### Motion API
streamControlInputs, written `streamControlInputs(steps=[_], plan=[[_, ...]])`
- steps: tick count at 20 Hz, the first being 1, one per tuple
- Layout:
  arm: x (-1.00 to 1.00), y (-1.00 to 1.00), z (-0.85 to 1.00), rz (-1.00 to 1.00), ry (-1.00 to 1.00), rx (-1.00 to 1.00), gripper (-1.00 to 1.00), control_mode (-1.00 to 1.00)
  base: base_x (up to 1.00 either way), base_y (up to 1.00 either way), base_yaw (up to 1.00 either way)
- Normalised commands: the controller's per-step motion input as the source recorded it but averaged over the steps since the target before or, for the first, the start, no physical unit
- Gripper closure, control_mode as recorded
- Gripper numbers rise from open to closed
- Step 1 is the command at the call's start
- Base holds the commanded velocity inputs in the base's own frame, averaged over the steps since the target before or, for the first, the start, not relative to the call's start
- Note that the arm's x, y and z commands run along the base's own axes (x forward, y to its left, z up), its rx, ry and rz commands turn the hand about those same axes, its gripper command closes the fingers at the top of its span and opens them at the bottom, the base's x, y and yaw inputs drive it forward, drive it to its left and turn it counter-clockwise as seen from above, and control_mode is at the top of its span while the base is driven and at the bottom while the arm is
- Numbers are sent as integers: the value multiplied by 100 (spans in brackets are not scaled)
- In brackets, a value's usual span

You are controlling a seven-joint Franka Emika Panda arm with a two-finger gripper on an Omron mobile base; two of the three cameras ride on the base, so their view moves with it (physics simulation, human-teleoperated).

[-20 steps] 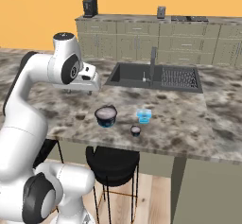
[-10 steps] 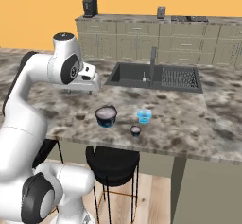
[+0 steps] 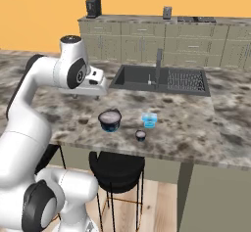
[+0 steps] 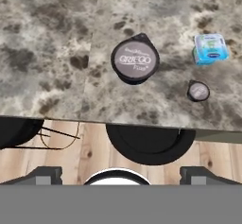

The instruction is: Stack the yogurt containers by placing the smaller containers on top of the larger containers.

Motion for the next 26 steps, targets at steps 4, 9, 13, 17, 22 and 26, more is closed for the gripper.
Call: streamControlInputs(steps=[4, 9, 13, 17, 22, 26], plan=[[0, -17, -22, 0, 0, 0, -100, -100, 0, 0, 0], [0, -19, -16, 0, 0, -7, -100, -100, 0, 0, 0], [0, -9, -6, 0, 0, -13, -100, -100, 0, 0, 0], [0, -10, -15, 0, 0, -12, -100, -100, 0, 0, 0], [0, -17, -16, 0, 0, 0, -100, -100, 0, 0, 0], [0, -25, -16, 0, 4, 5, -100, -100, 0, 0, 0]])
